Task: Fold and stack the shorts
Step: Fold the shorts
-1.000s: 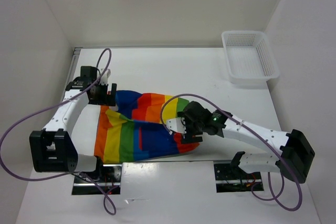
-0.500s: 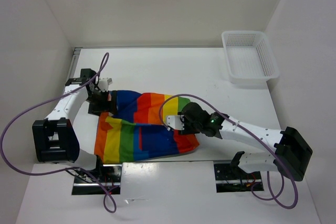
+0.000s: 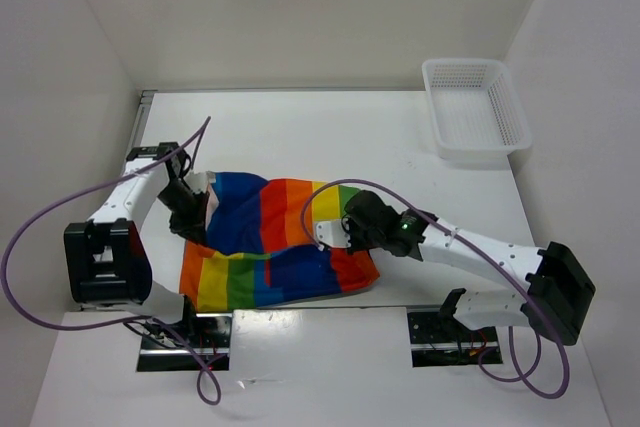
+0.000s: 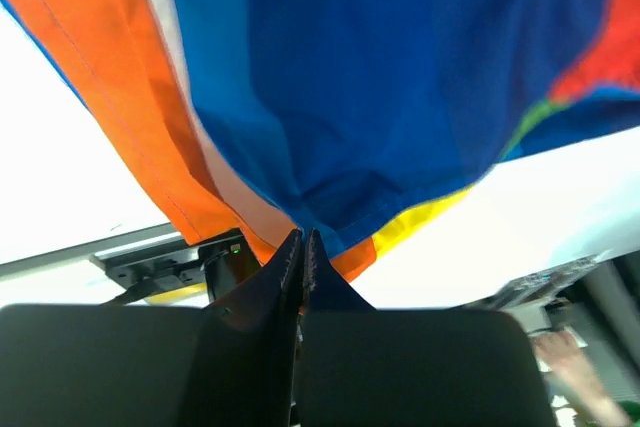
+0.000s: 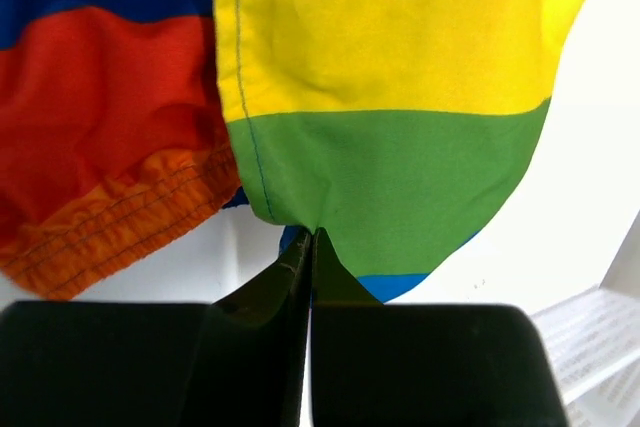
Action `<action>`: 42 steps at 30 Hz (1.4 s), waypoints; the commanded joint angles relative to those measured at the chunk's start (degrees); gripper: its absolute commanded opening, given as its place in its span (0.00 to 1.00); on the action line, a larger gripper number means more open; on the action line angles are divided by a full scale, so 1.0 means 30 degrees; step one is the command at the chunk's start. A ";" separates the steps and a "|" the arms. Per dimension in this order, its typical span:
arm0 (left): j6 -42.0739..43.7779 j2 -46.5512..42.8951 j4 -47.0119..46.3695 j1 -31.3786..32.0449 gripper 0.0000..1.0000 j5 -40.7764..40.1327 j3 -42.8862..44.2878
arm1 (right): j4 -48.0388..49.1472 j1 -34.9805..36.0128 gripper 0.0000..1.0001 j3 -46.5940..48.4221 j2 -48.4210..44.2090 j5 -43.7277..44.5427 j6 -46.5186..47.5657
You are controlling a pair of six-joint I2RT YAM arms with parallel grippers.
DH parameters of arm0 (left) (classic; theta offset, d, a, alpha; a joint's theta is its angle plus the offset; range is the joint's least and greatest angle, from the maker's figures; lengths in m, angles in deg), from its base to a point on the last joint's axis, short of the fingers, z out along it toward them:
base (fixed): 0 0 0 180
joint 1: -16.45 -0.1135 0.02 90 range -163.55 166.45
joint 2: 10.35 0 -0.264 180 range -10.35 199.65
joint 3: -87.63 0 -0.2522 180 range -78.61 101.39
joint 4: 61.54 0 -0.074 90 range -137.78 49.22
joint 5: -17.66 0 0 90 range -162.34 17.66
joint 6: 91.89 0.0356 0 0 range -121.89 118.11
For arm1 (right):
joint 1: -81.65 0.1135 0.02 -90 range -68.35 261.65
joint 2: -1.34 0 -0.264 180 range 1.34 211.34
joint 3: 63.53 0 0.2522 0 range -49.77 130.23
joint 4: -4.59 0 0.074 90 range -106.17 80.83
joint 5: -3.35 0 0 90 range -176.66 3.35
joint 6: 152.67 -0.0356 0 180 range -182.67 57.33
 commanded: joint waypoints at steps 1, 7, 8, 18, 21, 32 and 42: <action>0.0069 -0.1204 0.1227 0.1149 0.02 -0.0370 0.0056 | -0.2558 0.0132 0.00 0.1770 -0.0137 -0.2493 0.1447; 0.0069 -0.2670 0.1402 0.4371 0.18 -0.2156 -0.0032 | -0.6747 0.2004 0.00 0.2327 -0.1365 -0.5250 0.3530; 0.0069 -0.2875 0.1402 0.4897 0.22 -0.2768 -0.0322 | -0.7131 0.2297 0.00 0.2329 -0.1367 -0.5601 0.3530; 0.0069 -0.5106 -0.3101 0.3824 0.66 -0.5765 -0.0124 | -0.4972 0.0819 0.84 0.2614 -0.2186 -0.4603 0.1308; 0.0069 -0.3177 -0.5507 0.1539 0.66 -0.3367 0.2422 | -0.2192 -0.1325 0.84 0.4083 -0.2830 -0.6859 -0.2026; 0.0069 0.6637 -0.8879 0.1707 0.75 0.0505 0.5679 | 0.0484 -0.9125 0.88 0.5499 0.3258 -0.8980 -1.0799; 0.0069 0.9484 -1.0316 0.2266 0.64 0.0300 0.5242 | 0.0248 -0.8541 0.88 0.4204 0.6511 -0.8591 -1.0648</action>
